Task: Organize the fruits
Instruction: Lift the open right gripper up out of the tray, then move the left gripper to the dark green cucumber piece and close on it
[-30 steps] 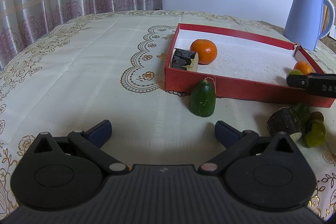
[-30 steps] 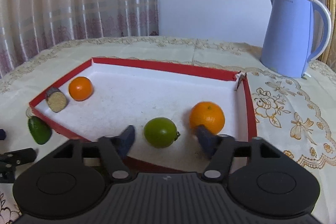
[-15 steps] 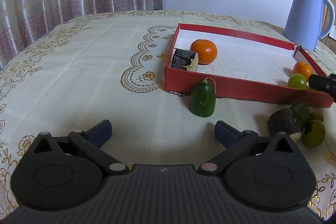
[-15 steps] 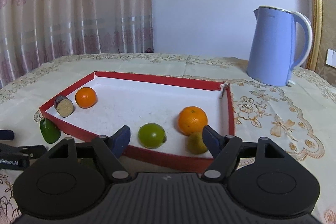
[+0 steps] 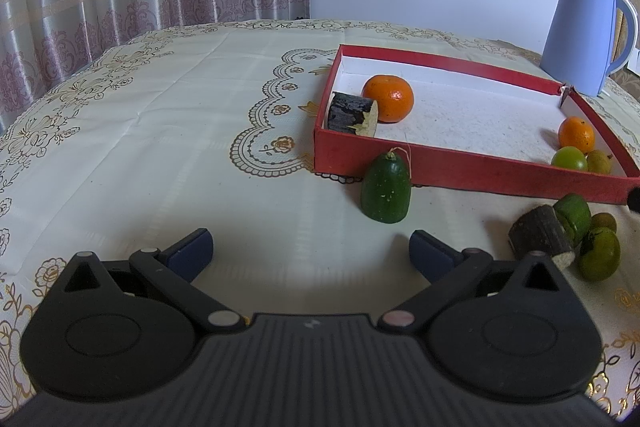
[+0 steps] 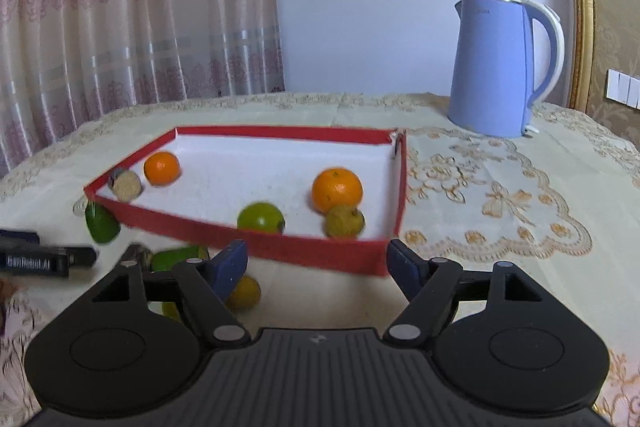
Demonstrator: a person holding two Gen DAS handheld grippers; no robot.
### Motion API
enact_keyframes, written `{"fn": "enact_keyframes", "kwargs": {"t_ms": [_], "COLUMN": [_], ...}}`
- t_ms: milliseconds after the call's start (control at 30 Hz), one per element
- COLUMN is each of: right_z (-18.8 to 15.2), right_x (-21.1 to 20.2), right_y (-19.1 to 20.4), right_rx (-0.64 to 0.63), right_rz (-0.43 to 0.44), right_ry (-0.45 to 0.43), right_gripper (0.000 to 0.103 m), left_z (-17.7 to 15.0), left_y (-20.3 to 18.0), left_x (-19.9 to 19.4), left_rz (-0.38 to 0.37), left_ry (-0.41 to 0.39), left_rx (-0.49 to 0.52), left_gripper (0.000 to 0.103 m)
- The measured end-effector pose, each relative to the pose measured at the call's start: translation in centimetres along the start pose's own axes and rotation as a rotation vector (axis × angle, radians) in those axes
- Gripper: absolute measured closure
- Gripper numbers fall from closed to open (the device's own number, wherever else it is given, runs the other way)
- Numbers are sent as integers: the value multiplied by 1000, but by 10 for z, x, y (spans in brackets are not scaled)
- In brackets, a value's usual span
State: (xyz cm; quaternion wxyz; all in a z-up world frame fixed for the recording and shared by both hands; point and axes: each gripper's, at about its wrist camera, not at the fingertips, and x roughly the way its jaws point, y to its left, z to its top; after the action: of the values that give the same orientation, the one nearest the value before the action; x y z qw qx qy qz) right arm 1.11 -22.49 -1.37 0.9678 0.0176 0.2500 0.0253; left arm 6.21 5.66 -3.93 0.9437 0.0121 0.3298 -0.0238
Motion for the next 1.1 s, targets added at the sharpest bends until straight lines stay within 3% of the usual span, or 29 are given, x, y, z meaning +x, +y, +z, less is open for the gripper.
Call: {"fn": "enact_keyframes", "kwargs": {"t_ms": [167,267,467,1100], "right_z": [-14,-18,-21,-21], "right_x": [-7,-6,-1,3], "right_y": [-11,-22,-42,-37], "right_rx": [19,68,183,150], "right_rz": [-24,-38,-23,-43], "right_ry": [31,47,80,103], "right_gripper": [26,19,18,12], "left_z": [0,0,0,13], "left_y": [0,0,0,-12], "left_x": [0,0,0,0], "left_rz": [0,0,0,9], "left_ry": [0,0,0,-39], "left_rx": [0,0,0,18], "left_gripper": [0,0,0,0]}}
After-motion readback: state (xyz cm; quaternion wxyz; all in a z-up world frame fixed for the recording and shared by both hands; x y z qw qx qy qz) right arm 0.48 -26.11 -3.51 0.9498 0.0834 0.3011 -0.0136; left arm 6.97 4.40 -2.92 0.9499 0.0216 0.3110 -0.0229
